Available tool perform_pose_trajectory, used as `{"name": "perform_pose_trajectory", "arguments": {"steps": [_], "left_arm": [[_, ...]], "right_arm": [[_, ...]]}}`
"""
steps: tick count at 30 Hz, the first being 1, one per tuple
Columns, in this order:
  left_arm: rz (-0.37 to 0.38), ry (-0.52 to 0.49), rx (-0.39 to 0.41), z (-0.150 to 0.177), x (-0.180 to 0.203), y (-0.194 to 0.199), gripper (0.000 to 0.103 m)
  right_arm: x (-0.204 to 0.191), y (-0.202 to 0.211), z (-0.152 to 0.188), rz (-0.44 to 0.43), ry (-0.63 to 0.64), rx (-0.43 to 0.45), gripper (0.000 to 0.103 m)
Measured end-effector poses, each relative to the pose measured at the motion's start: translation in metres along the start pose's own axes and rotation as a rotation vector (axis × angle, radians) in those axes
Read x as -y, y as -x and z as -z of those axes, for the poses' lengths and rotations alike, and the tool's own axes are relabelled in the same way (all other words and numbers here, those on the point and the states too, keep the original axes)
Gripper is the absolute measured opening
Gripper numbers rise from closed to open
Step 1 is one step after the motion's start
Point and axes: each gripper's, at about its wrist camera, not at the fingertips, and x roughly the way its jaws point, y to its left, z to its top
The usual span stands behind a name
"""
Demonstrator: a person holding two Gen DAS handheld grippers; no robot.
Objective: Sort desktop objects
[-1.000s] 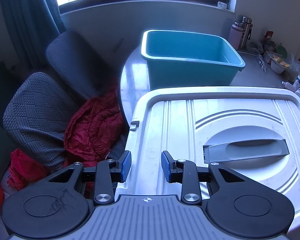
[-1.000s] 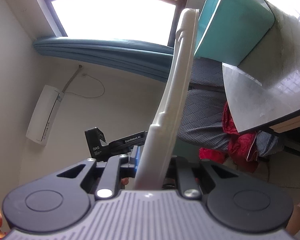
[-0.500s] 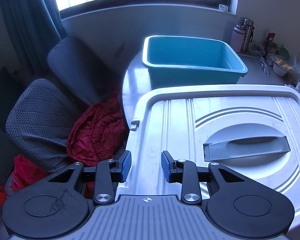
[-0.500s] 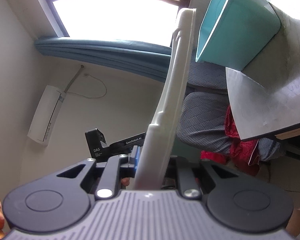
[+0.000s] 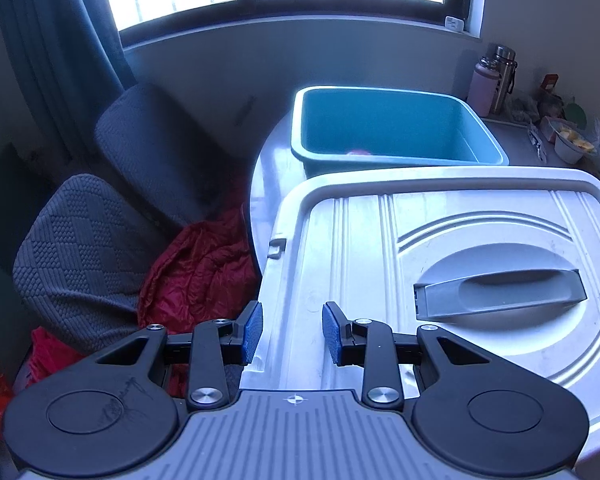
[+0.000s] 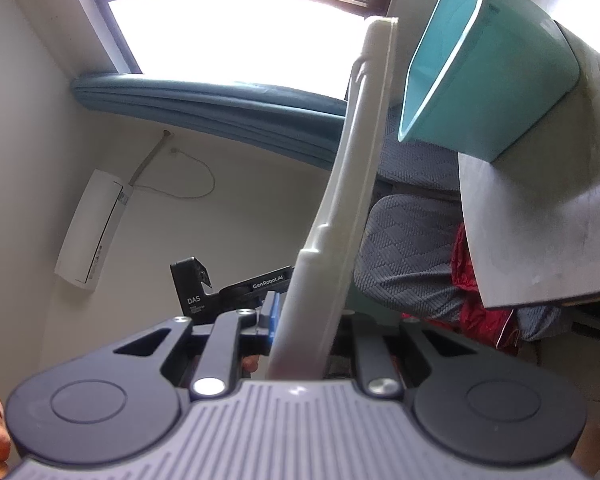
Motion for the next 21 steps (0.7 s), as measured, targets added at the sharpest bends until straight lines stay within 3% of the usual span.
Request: {"name": "perform_pose_trajectory", "arguments": {"steps": [21], "left_arm": [[-0.006,-0.014,0.025,-0.109,-0.015,-0.059,0.034]], "right_arm": [[0.017,-0.048,-0.091,-0.02,0.027,0.008,0.017]]}}
